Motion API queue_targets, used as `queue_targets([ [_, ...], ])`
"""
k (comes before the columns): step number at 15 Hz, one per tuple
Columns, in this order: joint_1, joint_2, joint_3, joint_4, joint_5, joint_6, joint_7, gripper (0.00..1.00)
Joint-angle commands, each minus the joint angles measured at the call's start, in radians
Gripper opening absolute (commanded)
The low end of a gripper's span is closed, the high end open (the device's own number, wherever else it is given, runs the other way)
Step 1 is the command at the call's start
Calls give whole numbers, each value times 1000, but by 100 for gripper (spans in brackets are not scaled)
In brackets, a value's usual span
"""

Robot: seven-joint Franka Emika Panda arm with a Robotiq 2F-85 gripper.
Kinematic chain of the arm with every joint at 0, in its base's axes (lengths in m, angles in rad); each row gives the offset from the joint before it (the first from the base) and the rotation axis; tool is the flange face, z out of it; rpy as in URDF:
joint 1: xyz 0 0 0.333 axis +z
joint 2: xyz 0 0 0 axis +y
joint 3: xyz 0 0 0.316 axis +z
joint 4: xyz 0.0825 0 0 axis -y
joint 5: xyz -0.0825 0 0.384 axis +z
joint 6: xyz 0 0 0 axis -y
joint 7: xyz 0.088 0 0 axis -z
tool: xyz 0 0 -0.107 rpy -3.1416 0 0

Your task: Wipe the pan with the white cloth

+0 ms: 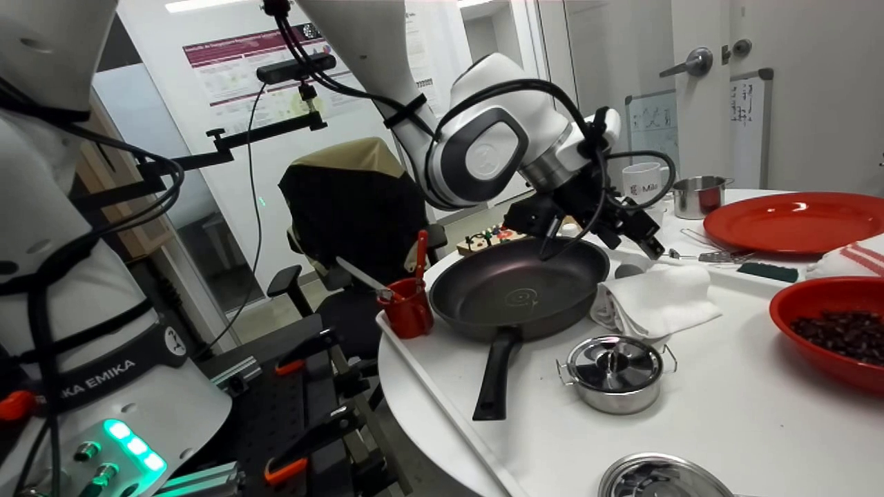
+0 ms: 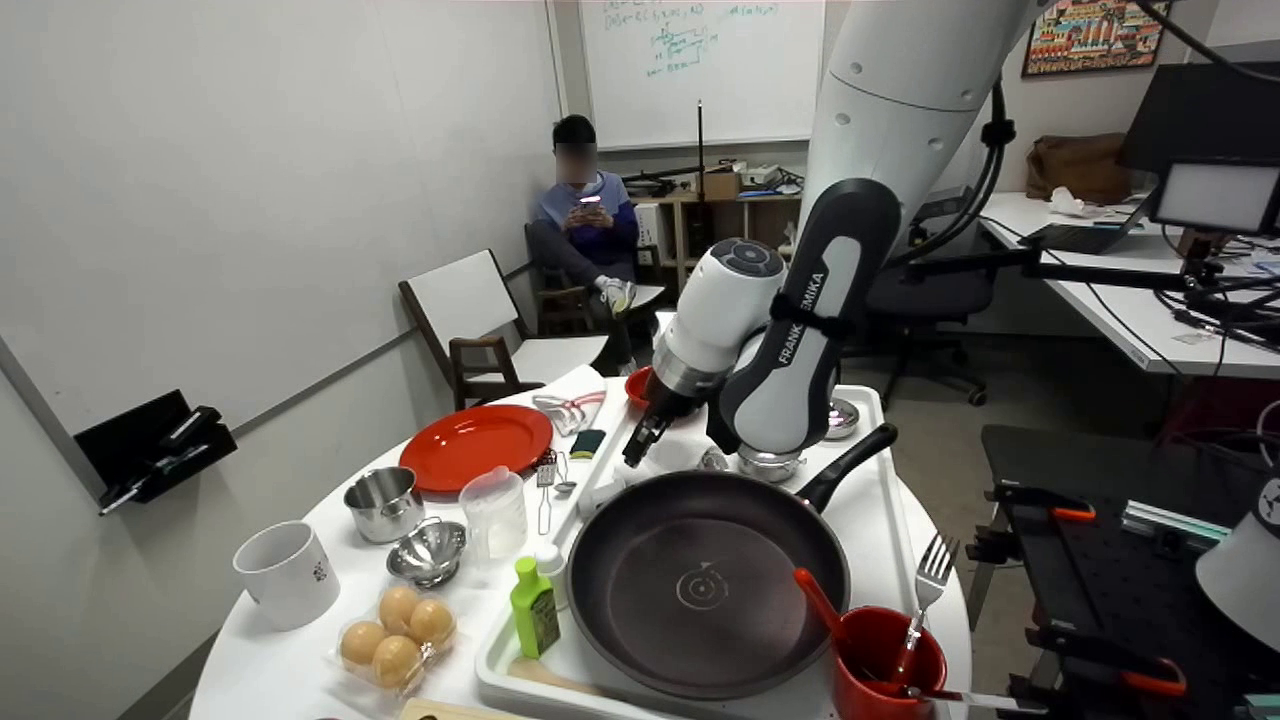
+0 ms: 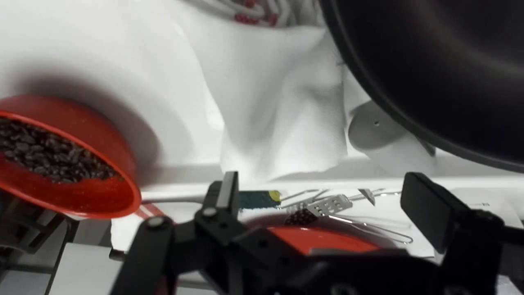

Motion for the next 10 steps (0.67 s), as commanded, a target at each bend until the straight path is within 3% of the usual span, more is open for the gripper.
queue_targets([
  [1,120,-96,-69,-132,70,105,-74,100],
  [5,136,-176,-10,-186,96,112,-138,100],
  [6,99,-114,4,-136,102,112,-134,100],
  [10,111,-154,17,-159,109,110,-148,100],
])
